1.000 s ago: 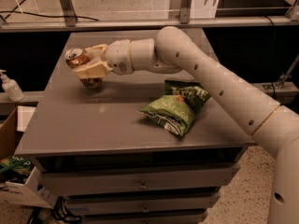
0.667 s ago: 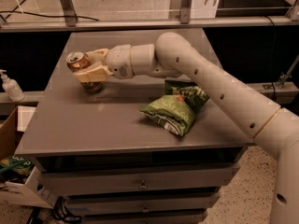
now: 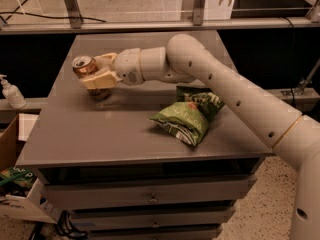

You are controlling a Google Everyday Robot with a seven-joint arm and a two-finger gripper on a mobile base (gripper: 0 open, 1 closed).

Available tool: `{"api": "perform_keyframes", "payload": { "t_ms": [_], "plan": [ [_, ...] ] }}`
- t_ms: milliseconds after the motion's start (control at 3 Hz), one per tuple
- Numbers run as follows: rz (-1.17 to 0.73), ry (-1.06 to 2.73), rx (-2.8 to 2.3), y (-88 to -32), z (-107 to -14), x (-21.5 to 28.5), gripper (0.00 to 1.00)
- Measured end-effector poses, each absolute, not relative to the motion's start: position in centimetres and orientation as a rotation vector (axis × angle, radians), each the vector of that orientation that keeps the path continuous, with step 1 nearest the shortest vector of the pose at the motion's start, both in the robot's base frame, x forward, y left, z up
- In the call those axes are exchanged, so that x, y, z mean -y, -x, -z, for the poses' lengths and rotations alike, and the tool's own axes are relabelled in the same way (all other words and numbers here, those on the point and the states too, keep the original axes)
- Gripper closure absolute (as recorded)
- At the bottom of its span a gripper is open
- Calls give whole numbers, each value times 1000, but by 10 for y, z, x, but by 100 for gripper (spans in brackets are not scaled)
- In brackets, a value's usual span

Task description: Place orange can upright

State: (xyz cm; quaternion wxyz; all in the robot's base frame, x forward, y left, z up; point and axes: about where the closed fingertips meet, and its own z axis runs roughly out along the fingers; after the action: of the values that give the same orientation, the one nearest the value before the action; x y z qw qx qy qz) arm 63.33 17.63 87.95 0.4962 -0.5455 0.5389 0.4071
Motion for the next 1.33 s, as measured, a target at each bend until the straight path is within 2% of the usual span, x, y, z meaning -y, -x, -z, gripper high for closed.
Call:
{"api": "perform_keyframes", "payload": {
  "t_ms": [667, 1000, 1333],
  "plan": [
    [-913, 1360, -1358, -637, -875, -162, 12],
    [-857, 1390, -1393, -640, -873, -148, 0],
    [-811, 1417, -1405, -643, -881, -134, 0]
  ]
}}
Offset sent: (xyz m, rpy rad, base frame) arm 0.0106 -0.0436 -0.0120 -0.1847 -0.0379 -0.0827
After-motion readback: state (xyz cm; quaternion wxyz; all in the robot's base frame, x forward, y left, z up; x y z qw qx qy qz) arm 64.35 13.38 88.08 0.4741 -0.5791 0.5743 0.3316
